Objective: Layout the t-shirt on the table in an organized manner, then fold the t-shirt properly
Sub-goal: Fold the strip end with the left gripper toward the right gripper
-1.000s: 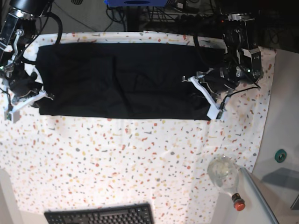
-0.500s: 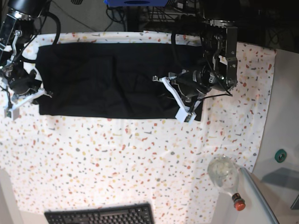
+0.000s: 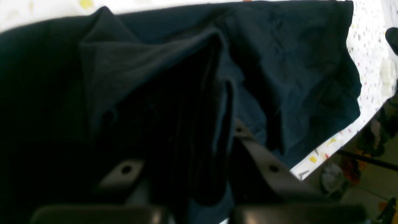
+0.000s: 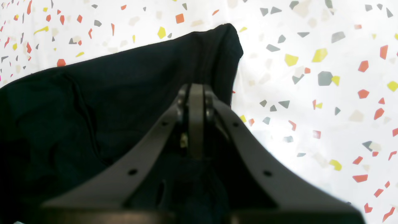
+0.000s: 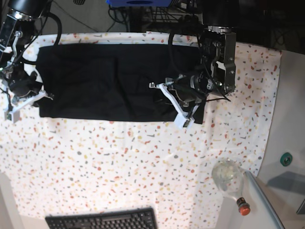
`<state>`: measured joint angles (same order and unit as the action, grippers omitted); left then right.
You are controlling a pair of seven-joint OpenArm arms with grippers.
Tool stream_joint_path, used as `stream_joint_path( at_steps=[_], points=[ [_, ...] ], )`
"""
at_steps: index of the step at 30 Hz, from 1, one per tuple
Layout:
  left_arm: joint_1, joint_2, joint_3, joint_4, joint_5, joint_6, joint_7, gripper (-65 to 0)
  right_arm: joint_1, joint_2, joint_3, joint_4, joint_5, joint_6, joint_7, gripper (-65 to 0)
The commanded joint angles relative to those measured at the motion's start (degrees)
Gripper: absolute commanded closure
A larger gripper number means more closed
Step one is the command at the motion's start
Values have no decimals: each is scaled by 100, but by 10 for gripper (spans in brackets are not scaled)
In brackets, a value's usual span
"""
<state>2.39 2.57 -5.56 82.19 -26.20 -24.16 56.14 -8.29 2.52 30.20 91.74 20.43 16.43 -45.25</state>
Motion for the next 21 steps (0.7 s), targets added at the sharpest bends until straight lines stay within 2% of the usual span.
stream_joint_path(
  at_steps=[1, 21],
  points=[
    [-85, 20, 7, 66, -128, -41, -80, 0, 69, 60, 0, 105, 54, 23, 90, 0],
    [-103, 20, 7, 110, -136, -41, -54, 0, 148, 51, 0, 96, 54, 23, 90, 0]
  ],
)
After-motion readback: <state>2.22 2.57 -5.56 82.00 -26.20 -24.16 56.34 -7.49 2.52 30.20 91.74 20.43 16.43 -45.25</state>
